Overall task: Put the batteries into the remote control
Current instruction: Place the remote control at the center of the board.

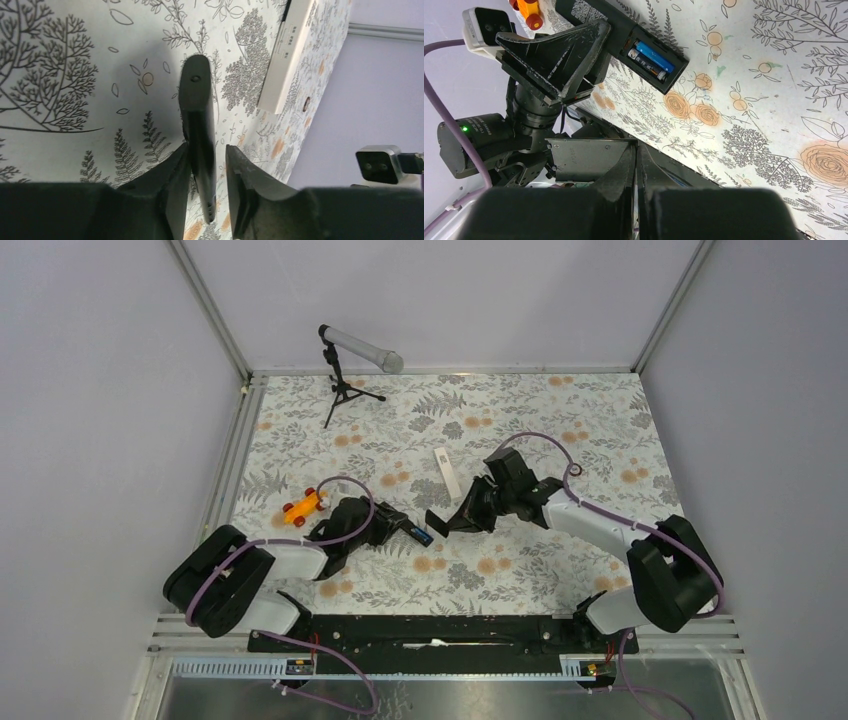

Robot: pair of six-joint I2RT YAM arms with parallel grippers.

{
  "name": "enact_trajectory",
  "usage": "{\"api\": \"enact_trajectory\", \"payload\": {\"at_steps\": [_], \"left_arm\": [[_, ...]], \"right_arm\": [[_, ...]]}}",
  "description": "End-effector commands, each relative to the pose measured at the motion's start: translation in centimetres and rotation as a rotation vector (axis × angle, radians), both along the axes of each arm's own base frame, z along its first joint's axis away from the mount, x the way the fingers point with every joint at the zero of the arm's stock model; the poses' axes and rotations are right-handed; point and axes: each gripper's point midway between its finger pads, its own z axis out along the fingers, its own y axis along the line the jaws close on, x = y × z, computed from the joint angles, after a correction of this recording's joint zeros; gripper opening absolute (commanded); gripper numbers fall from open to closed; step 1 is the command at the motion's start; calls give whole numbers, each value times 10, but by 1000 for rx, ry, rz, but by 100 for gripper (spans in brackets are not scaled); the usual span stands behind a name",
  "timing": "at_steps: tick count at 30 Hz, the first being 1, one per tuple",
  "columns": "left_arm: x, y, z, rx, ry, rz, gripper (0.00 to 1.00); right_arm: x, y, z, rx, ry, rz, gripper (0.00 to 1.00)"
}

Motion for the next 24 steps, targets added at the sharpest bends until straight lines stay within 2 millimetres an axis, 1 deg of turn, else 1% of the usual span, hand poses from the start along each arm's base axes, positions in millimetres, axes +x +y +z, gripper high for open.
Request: {"api": "enact_trajectory", "payload": {"at_steps": [1, 4, 6, 8, 11, 13, 17, 18, 20, 23, 24], "left_arm": [[9, 4, 7, -5, -16, 81, 38], [2, 7, -1, 14, 36, 96, 49], [-6, 14, -11, 58, 117, 118, 56], [-15, 23, -15, 118, 177, 129, 61], [-26, 35, -11, 169, 211, 147, 69], [-34, 43, -8, 185, 229, 162, 76], [-49, 50, 1, 173, 235, 152, 80], [-51, 51, 6, 167, 225, 141, 81], [-50, 46, 24, 153, 141, 80, 82], [-42, 29, 76, 135, -61, -64, 82], [-42, 28, 95, 143, -123, -97, 83]], "right_arm": [[1, -8, 9, 0, -40, -17, 0], [1, -10, 11, 1, -46, -22, 0], [0, -11, 11, 1, -50, -23, 0], [-1, -11, 11, 1, -50, -22, 0], [-2, -11, 12, 3, -51, -20, 0], [-1, -12, 12, 2, -54, -20, 0], [-1, -12, 12, 0, -70, -12, 0], [0, -12, 13, 0, -81, -6, 0], [2, -11, 15, 0, -115, 21, 0], [4, -7, 24, 7, -174, 85, 0], [6, -7, 29, 7, -203, 108, 0]]}}
